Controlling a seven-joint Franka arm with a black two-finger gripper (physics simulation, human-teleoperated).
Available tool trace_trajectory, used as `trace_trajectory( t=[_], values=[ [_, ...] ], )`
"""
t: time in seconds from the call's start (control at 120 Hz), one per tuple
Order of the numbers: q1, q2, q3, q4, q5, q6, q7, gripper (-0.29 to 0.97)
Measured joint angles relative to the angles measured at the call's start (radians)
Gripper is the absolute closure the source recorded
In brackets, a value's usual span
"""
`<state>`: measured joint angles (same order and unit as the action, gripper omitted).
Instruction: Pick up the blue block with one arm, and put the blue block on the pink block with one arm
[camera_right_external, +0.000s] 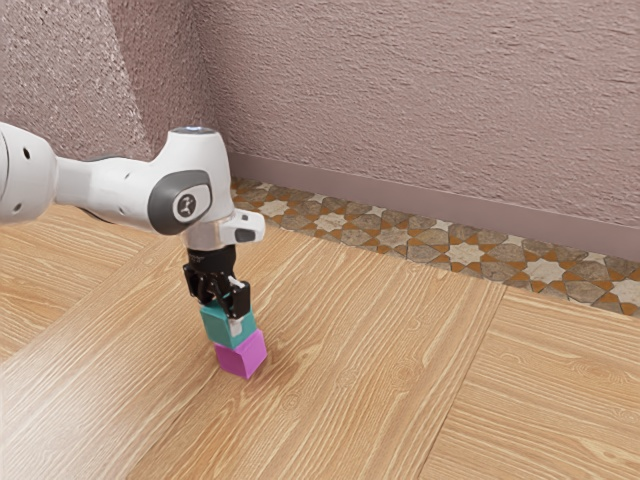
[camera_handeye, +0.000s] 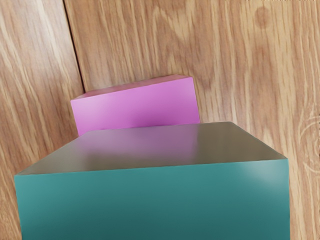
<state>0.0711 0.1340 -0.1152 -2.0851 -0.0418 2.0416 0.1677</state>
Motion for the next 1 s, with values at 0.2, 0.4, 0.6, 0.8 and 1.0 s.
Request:
trace_trajectory(
  t=[0.2,0.4,0.6,0.8,1.0],
  values=[
    [0.000,0.002,0.001,-0.001,-0.005,0.000,-0.025,0.29],
    [0.006,0.009,0.010,0.000,-0.005,0.000,-0.049,0.29],
    [0.004,0.019,0.014,0.001,-0.002,0.001,-0.066,0.29],
    [0.003,0.032,0.013,0.017,-0.002,0.001,-0.078,0.29],
    [-0.005,0.034,0.012,0.018,-0.004,0.001,-0.087,0.29]
  ],
)
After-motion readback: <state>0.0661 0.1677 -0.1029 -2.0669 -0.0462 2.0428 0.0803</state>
